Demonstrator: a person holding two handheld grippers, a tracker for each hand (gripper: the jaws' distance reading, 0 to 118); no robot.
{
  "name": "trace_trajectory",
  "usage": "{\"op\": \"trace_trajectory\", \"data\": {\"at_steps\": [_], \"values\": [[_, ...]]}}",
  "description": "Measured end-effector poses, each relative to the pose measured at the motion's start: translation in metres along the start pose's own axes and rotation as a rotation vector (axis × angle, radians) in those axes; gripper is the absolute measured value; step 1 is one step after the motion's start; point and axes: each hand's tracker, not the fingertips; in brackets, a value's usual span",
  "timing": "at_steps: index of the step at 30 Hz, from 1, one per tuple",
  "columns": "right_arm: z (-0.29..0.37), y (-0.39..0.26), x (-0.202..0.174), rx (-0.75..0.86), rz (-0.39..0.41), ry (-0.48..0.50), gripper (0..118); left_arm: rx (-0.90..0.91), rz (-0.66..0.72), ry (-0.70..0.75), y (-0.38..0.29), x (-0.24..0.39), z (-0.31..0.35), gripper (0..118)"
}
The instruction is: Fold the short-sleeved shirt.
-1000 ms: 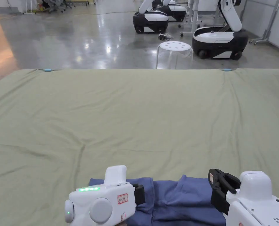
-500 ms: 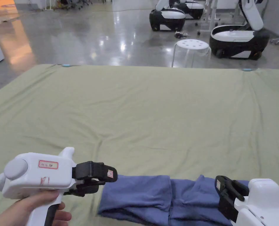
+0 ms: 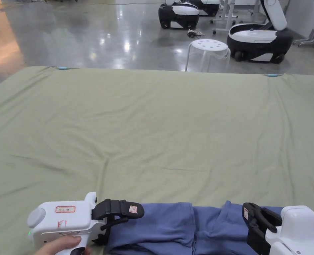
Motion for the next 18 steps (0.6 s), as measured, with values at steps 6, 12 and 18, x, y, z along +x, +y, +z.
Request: {"op": "trace_trajectory", "data": {"at_steps": [6,12,18], "values": [[-0.002,0.003,0.002,0.005,-0.014,-0.006,7,0.039,-0.003,0.242,-0.008,0.02,0.004,10],[0.008,0.001,0.001,0.022,-0.006,0.008,7,0.224,-0.103,0.368,-0.029,0.069,0.049,10],[0.017,0.002,0.007,0.043,-0.013,-0.018,7,0.333,-0.243,0.745,-0.042,0.126,0.068,10]]}}
